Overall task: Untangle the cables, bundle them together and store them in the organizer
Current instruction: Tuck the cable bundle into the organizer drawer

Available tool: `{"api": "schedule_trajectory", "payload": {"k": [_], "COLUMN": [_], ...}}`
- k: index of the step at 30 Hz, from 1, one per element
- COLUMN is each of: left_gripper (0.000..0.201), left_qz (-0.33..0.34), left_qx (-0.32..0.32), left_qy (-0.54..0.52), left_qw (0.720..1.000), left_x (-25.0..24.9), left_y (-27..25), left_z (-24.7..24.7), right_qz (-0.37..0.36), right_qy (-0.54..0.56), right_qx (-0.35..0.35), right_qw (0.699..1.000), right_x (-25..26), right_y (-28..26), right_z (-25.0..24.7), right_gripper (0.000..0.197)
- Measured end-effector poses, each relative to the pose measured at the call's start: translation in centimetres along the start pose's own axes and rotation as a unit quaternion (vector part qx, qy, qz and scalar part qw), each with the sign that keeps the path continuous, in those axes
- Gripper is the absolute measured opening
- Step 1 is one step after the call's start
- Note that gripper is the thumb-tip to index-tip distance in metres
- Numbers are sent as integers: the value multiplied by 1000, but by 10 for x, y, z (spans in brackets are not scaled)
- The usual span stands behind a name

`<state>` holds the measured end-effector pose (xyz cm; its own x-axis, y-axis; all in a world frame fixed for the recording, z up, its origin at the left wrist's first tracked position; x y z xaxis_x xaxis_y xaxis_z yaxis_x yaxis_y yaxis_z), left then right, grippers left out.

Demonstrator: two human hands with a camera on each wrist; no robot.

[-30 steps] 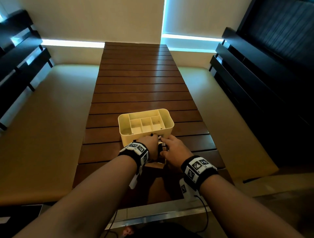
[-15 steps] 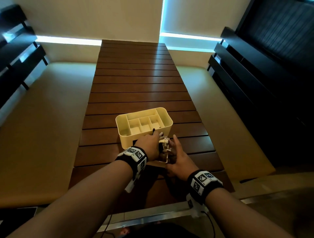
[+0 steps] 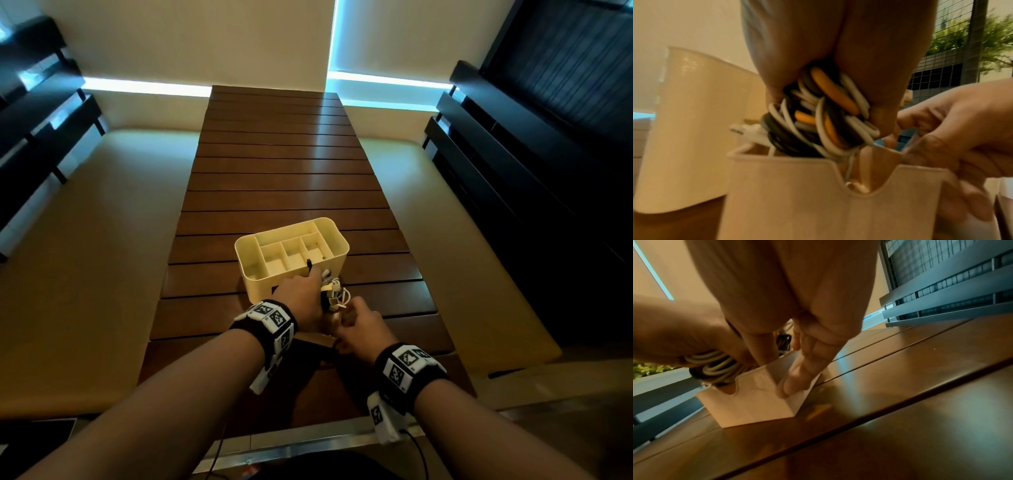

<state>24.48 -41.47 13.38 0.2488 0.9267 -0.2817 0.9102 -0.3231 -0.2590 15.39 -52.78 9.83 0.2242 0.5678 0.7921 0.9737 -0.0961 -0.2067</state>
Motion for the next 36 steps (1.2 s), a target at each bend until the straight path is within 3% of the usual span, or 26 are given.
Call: {"api": "schedule_trajectory", "payload": {"k": [3,5,7,9,11,14,18,24,28,32,36], "left_gripper": [87,99,98,95,88,78,82,80,98,108,104], "left_qz": [26,54,73,67,60,57,24,1,1,28,30], "left_qx": [-4,0,-7,-8,-8,-4,16,84,153,142,137], "left_qy": [17,50,89,88,74,61,91,59,33,26,19], "left_qw": [1000,997,993,994,995,997,995,995,988,989,990], "left_x": [-8,-10,-10,-7,-5,-2,5,21,27,30,33], "left_y": [-4,-5,-7,-8,-8,-7,-9,-9,-13,-19,-18], "left_z": [3,11,17,23,29,32,34,34,27,28,33], "right_qz": [13,10,1,-25,-105,-194,-208,-199,-191,-199,-195], "right_qy": [-57,-64,-54,-75,-105,-101,-134,-132,-133,-147,-134], "right_qx": [42,48,29,16,5,11,37,7,21,30,63], "right_qw": [997,997,998,997,989,976,968,971,972,968,970], "right_x": [-4,-3,-1,4,19,39,42,41,41,46,50], "right_y": [6,7,8,7,4,-1,5,9,12,13,15], "right_z": [1,-5,-13,-18,-20,-19,-5,-2,2,4,1], "right_gripper": [36,30,29,42,59,70,82,62,54,52,64]}}
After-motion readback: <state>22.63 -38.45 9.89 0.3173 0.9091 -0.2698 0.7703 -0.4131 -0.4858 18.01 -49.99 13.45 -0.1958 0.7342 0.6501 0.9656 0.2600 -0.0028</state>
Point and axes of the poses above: each hand's wrist, its own y-axis towards the middle knuckle, its own z-axis out of the palm, x = y × z, the point moved 9 cm from there along y, towards the middle knuckle, and after that the axes turned 15 degrees about -z, right-handed, at the moved point
